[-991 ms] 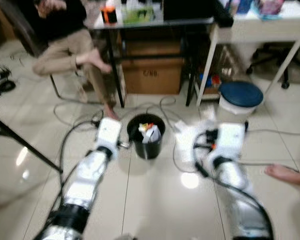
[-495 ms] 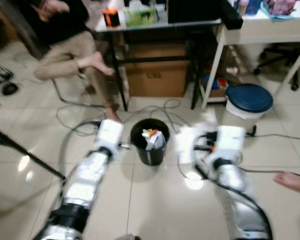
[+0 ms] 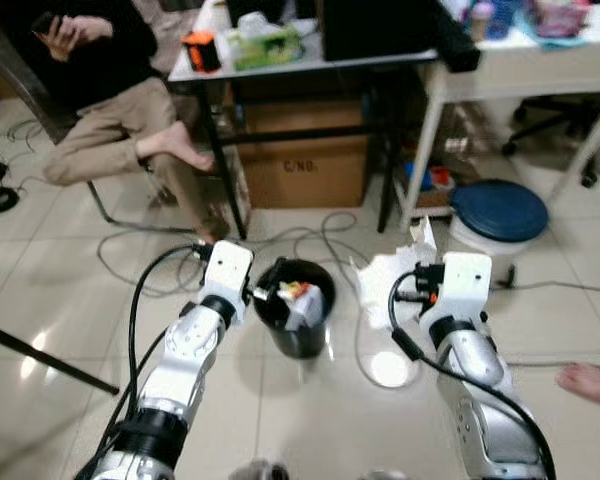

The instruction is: Picking trash to rubbish bin

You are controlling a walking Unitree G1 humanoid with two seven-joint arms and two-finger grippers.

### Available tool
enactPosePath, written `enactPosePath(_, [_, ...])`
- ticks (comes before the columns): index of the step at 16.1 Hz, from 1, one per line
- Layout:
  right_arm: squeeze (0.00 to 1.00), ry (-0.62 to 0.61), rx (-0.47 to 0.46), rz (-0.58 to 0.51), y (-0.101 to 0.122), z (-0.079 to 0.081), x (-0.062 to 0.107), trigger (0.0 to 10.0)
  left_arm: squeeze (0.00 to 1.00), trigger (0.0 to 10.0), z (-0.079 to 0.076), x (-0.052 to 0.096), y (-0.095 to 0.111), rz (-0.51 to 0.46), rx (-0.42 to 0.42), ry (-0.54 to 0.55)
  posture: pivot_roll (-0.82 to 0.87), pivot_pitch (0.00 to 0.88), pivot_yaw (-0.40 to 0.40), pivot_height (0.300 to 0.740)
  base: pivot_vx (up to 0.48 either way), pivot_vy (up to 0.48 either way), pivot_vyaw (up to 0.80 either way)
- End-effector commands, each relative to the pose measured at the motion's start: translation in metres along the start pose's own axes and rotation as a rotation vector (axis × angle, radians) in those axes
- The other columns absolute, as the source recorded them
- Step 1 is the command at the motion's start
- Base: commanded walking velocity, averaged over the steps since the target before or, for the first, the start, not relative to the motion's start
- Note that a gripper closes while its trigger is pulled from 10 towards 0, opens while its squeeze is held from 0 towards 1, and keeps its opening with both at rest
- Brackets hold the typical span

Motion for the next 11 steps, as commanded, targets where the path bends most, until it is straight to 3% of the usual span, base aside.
enactPosePath(1, [0.00, 0.013, 0.005, -0.006, 0.0016, 0.0036, 0.0006, 10.0, 0.00, 10.0, 0.0004, 0.0022, -0.0047, 0.014, -0.011, -0.001, -0.07, 0.134, 0.096, 0.740, 0.371, 0.000, 0.00])
enactPosePath(11, [0.00, 0.032, 0.035, -0.016, 0.0035, 0.0069, 0.0009, 10.0, 0.00, 10.0, -0.0014, 0.0027, -0.0067, 0.022, -0.016, -0.005, -0.07, 0.133, 0.094, 0.740, 0.357, 0.000, 0.00])
Point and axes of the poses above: a point about 5 cm out from each wrist's last joint towards the gripper, its own x axis pointing back from the gripper into the wrist, its own y axis along the axis of the wrist's last joint, z = x × y, the point moved 4 cm from there along -x, pointing out of the wrist towards the gripper, and after that the axes turned 7 degrees about -x, right-handed, at the moved point
